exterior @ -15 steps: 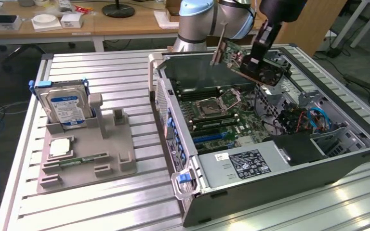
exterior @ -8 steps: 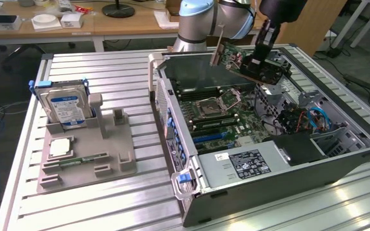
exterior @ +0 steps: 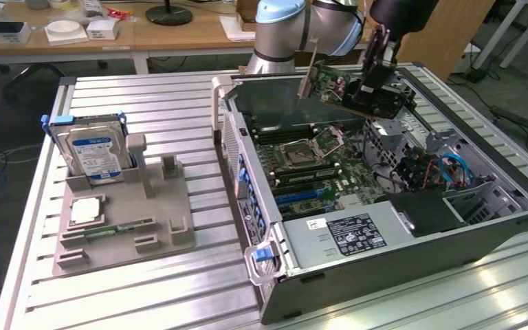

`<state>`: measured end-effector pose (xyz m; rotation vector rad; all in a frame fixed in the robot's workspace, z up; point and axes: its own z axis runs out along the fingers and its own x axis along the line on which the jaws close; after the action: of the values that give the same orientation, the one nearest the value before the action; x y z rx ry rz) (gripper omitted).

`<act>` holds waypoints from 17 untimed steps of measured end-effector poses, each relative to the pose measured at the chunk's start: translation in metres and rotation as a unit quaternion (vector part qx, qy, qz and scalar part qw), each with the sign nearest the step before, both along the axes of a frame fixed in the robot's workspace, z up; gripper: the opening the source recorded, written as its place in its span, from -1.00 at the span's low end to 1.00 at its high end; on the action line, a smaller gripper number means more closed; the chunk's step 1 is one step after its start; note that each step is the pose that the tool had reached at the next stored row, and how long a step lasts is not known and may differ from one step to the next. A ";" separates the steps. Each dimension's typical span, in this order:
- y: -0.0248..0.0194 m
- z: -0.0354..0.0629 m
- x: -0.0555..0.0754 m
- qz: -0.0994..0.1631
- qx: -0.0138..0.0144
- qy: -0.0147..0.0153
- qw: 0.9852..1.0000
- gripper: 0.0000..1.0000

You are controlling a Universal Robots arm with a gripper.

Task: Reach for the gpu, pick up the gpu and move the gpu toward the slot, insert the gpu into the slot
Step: 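Insert the gpu into the slot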

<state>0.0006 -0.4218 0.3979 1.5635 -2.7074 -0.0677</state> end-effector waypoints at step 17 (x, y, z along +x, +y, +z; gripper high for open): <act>-0.0001 -0.0013 0.000 0.168 -0.001 -0.004 0.986 -0.47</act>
<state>0.0007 -0.4218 0.3966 1.9962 -2.4056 -0.0544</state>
